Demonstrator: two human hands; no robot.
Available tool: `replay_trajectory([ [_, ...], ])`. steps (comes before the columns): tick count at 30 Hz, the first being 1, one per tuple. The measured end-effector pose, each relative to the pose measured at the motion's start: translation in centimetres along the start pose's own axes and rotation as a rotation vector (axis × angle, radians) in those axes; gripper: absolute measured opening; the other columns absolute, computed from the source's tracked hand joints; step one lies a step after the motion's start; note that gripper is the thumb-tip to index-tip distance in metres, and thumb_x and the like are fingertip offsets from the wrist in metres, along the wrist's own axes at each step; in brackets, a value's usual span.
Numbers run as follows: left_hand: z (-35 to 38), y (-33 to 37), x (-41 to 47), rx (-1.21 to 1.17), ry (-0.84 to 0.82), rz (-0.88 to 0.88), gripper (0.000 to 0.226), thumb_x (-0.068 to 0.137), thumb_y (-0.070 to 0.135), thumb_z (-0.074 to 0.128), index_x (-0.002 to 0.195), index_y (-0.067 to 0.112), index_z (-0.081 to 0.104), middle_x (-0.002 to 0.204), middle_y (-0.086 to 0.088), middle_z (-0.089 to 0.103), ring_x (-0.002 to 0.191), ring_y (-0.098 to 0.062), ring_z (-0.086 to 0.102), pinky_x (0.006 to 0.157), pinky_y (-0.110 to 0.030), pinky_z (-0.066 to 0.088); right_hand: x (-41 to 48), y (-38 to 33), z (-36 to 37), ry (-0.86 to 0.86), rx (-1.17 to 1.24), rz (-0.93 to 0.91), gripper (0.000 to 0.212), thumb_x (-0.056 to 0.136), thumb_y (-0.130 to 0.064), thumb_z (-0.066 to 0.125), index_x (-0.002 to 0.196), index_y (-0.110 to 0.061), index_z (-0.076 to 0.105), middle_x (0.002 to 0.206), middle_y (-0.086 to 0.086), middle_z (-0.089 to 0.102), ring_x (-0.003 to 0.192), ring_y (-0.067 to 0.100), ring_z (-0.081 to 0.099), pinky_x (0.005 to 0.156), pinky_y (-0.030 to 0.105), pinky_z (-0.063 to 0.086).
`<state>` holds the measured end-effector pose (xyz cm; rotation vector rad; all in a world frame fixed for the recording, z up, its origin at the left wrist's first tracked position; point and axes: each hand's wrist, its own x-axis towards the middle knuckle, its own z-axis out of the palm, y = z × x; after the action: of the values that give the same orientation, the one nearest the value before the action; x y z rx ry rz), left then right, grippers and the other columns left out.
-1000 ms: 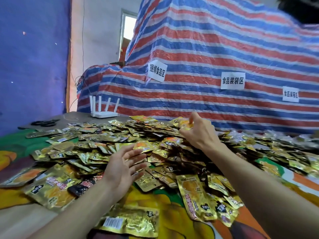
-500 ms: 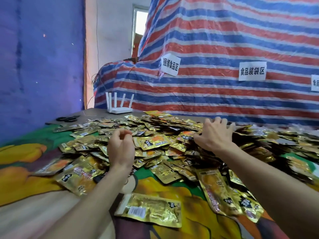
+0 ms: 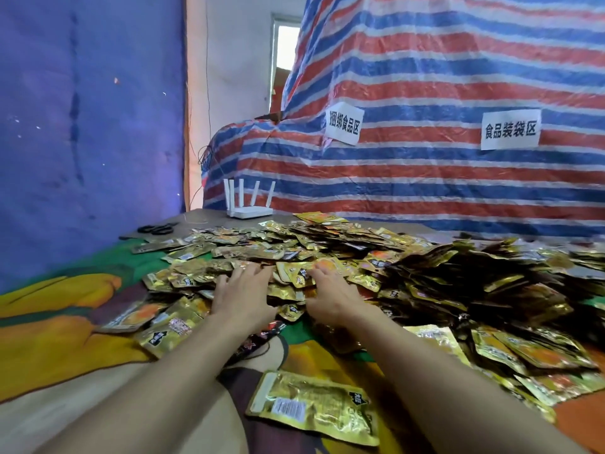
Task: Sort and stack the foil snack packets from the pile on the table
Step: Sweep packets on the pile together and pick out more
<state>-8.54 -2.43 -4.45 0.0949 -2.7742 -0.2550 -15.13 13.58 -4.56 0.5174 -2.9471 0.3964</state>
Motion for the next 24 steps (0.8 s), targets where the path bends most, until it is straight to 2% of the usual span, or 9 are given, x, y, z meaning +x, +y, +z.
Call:
replay_trajectory([
  [3, 1.4, 0.0, 0.4, 0.018, 0.002, 0.021, 0.067, 0.091, 0.026, 0.057, 0.152, 0.033, 0.031, 0.156, 0.006, 0.036, 0.141, -0.023, 0.034, 0.115, -0.049, 0.023, 0.8, 0.1, 0.1, -0.052, -0.005, 0.02, 0.074, 0.091, -0.025, 0.053, 0.158, -0.026, 0.022, 0.169, -0.002, 0.009, 0.154, 0.032, 0.009, 0.119, 0.065, 0.012],
  [5, 1.8, 0.1, 0.5, 0.045, 0.038, 0.019, 0.062, 0.095, 0.027, 0.054, 0.153, 0.034, 0.032, 0.154, 0.006, 0.04, 0.141, -0.024, 0.034, 0.116, -0.05, 0.021, 0.7, 0.4, 0.1, -0.049, -0.028, 0.011, 0.071, 0.092, -0.023, 0.051, 0.158, -0.026, 0.023, 0.169, -0.001, 0.013, 0.153, 0.033, 0.008, 0.119, 0.066, 0.008],
  [9, 1.7, 0.1, 0.6, 0.137, 0.173, 0.037, 0.034, 0.099, 0.03, 0.05, 0.132, 0.035, 0.059, 0.137, 0.008, 0.052, 0.131, -0.023, 0.043, 0.109, -0.047, 0.026, -0.2, 1.1, 0.5, 0.146, -0.083, -0.057, 0.054, 0.098, -0.021, 0.05, 0.15, -0.032, 0.044, 0.158, -0.005, 0.039, 0.145, 0.027, 0.027, 0.117, 0.061, 0.016],
  [14, 0.7, -0.4, 0.5, -0.105, 0.257, -0.024, 0.028, 0.099, 0.037, 0.055, 0.124, 0.041, 0.067, 0.131, 0.011, 0.058, 0.124, -0.02, 0.05, 0.102, -0.044, 0.031, -1.1, 1.7, -0.8, 0.361, 0.017, -0.105, 0.032, 0.1, -0.031, 0.058, 0.13, -0.038, 0.066, 0.131, -0.01, 0.067, 0.125, 0.022, 0.047, 0.111, 0.053, 0.028],
  [17, 0.0, -0.9, 0.4, -0.268, 0.325, -0.086, 0.024, 0.096, 0.039, 0.06, 0.117, 0.042, 0.07, 0.121, 0.009, 0.065, 0.118, -0.022, 0.054, 0.099, -0.043, 0.036, -1.7, 1.8, -1.5, 0.476, 0.158, -0.124, 0.025, 0.099, -0.034, 0.061, 0.122, -0.036, 0.072, 0.115, -0.01, 0.074, 0.113, 0.021, 0.057, 0.101, 0.048, 0.039],
  [19, -0.5, -1.2, 0.4, -0.377, 0.391, -0.136, 0.022, 0.094, 0.037, 0.064, 0.114, 0.039, 0.073, 0.117, 0.006, 0.069, 0.112, -0.026, 0.056, 0.096, -0.042, 0.037, -2.1, 1.7, -1.9, 0.575, 0.26, -0.134, 0.019, 0.098, -0.03, 0.063, 0.113, -0.032, 0.074, 0.098, -0.007, 0.075, 0.096, 0.022, 0.063, 0.091, 0.047, 0.048],
  [21, -0.8, -1.3, 0.3, -0.402, 0.477, -0.145, 0.021, 0.093, 0.035, 0.066, 0.112, 0.034, 0.074, 0.116, 0.006, 0.07, 0.112, -0.027, 0.054, 0.096, -0.04, 0.032, -2.3, 1.4, -2.5, 0.653, 0.376, -0.115, 0.008, 0.098, -0.027, 0.063, 0.101, -0.025, 0.071, 0.083, -0.005, 0.071, 0.079, 0.021, 0.065, 0.078, 0.047, 0.054],
  [24, -1.2, -1.0, 0.1, -0.439, 0.587, -0.123, 0.023, 0.092, 0.04, 0.067, 0.11, 0.028, 0.076, 0.111, 0.006, 0.072, 0.112, -0.026, 0.051, 0.095, -0.039, 0.026, -2.7, 0.9, -4.1, 0.663, 0.648, -0.075, 0.007, 0.1, -0.019, 0.062, 0.099, -0.016, 0.068, 0.087, -0.002, 0.072, 0.074, 0.021, 0.072, 0.064, 0.05, 0.061],
])
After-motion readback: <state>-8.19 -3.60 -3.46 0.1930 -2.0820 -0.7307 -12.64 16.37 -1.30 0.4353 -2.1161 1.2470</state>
